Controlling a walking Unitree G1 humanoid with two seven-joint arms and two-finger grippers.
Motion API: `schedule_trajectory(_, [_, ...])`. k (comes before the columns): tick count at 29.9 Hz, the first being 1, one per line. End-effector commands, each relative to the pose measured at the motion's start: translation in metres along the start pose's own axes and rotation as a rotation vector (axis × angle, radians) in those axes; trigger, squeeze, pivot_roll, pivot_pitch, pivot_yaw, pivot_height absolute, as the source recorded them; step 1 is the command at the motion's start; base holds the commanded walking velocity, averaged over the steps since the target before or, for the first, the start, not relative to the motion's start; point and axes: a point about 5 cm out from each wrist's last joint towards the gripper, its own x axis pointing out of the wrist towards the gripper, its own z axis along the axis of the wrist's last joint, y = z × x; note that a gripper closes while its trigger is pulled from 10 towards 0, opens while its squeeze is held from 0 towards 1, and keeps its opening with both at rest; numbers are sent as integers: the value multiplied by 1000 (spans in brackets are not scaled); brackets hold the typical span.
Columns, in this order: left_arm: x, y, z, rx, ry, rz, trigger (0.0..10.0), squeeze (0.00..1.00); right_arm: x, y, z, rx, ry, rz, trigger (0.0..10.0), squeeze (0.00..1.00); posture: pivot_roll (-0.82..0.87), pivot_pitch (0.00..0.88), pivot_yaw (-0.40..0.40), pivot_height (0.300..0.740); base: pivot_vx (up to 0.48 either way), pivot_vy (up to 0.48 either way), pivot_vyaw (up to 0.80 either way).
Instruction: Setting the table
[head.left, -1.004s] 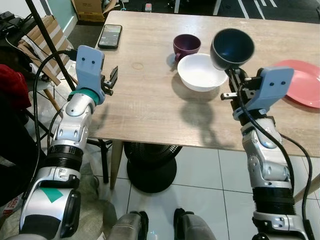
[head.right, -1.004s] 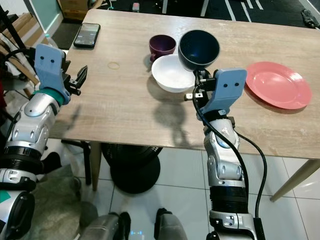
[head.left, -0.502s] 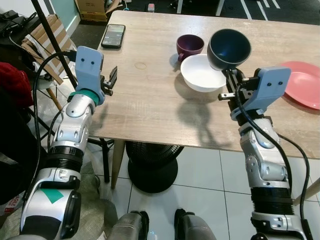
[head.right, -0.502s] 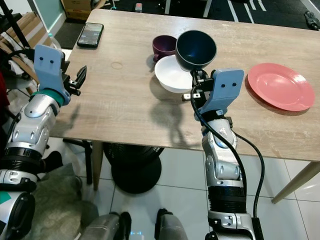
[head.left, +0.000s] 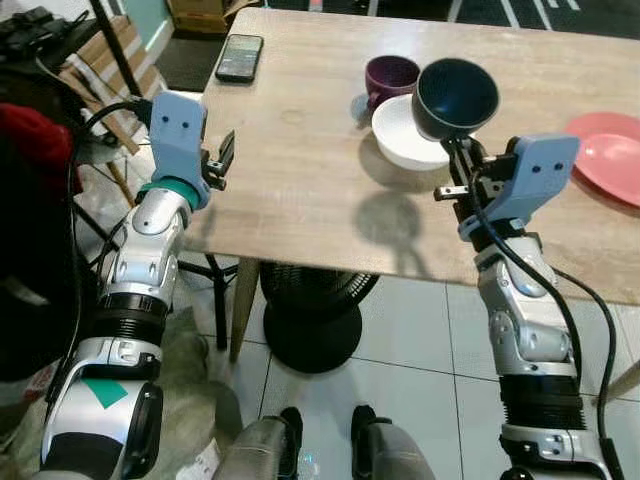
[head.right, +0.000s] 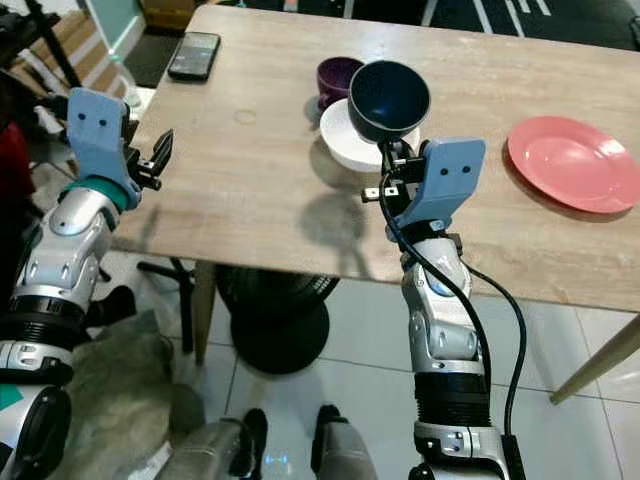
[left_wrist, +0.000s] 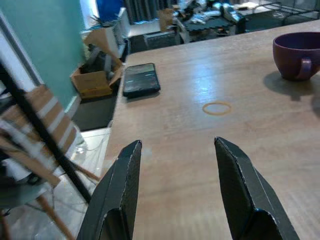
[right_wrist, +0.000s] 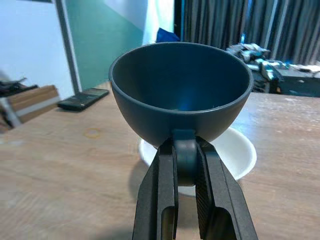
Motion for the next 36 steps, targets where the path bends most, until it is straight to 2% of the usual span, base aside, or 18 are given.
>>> schedule_trajectory(1, [-3, -1, -6, 2, 18, 0, 10000, 0, -2, -2, -2, 4, 7, -4, 10000, 0, 29, 69, 52, 740, -311, 0, 0])
schedule_trajectory(36, [-2, -3, -5, 2, 16, -10, 10000, 0, -4, -2, -3, 3, 9, -7, 10000, 0, 24, 72, 55, 740, -311, 0, 0])
